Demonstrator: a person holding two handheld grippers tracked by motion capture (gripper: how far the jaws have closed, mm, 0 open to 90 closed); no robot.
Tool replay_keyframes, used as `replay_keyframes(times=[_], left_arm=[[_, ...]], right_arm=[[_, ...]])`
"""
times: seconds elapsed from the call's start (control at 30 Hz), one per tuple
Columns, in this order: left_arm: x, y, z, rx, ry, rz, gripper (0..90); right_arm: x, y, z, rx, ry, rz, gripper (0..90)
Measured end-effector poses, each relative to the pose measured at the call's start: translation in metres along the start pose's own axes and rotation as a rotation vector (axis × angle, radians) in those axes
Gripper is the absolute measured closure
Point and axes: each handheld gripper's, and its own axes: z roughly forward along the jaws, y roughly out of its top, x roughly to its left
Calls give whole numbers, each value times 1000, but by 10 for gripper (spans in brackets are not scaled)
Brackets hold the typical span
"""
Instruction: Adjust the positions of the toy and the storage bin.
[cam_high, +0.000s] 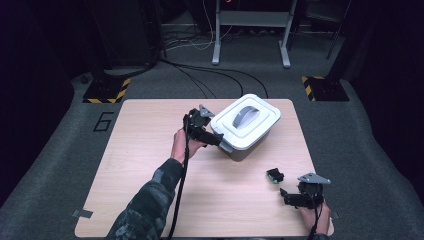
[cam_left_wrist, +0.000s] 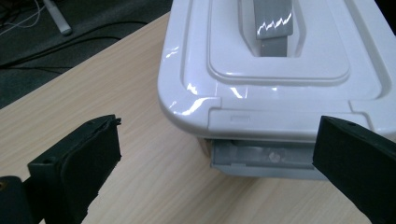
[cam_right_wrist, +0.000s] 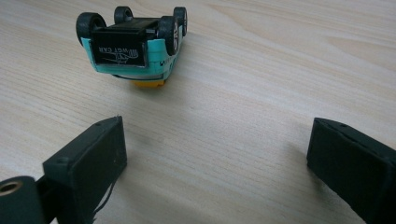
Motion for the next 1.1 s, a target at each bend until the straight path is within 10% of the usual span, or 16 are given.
replay_keyframes(times=[0.5,1.1], left_arm=[[-24,34,35,21,-42,101,11],[-19,23,48,48,-136,27,3]], right_arm=[[0,0,0,-3,0,-5,55],[1,0,-1,-6,-5,-2,69]])
